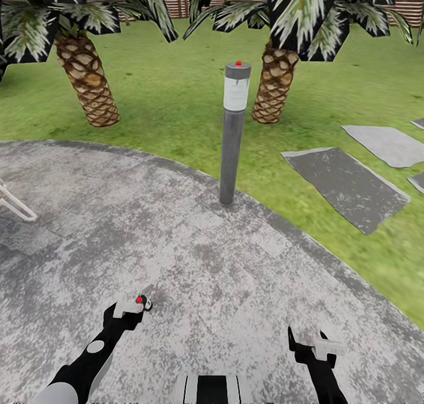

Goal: In the garden, pick up the pesticide atomizer on the floor and spray pesticide onto both trees until each tree trunk is fully covered.

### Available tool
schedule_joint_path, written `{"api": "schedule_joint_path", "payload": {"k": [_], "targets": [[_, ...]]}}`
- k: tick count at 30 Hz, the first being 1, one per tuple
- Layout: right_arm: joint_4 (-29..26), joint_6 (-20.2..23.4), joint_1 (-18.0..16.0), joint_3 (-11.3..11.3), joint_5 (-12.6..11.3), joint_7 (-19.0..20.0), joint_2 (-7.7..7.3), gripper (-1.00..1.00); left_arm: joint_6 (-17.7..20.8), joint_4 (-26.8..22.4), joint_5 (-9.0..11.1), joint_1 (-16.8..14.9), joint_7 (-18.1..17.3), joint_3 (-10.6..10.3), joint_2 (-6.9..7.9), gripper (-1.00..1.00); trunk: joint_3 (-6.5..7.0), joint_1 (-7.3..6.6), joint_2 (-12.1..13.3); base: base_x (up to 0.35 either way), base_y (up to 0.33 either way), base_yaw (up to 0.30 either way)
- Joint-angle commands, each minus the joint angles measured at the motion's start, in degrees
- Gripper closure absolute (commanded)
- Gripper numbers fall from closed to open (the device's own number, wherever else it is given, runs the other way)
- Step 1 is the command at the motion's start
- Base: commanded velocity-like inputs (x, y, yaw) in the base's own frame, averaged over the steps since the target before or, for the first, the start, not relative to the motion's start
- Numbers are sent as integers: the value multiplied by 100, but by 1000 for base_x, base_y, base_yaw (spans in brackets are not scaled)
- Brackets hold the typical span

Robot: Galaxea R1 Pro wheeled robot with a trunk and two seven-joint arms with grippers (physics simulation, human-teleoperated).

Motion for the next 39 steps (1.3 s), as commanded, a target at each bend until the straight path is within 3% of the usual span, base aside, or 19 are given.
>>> {"api": "schedule_joint_path", "payload": {"k": [1, 11, 39], "targets": [[0, 0, 0, 0, 0, 0, 0, -100, 0, 0, 0, 0, 0, 0, 0, -100, -32, 2, -2, 0, 0, 0], [0, 0, -2, 0, 0, 0, 1, -100, 0, 0, 0, 0, 0, 0, 0, -100, -343, 28, -15, 0, 0, 0], [6, 0, -3, 5, 0, 0, 4, -100, -17, 14, 9, 0, 18, 2, -26, -100, -401, 28, -15, 65, -51, 36]]}}
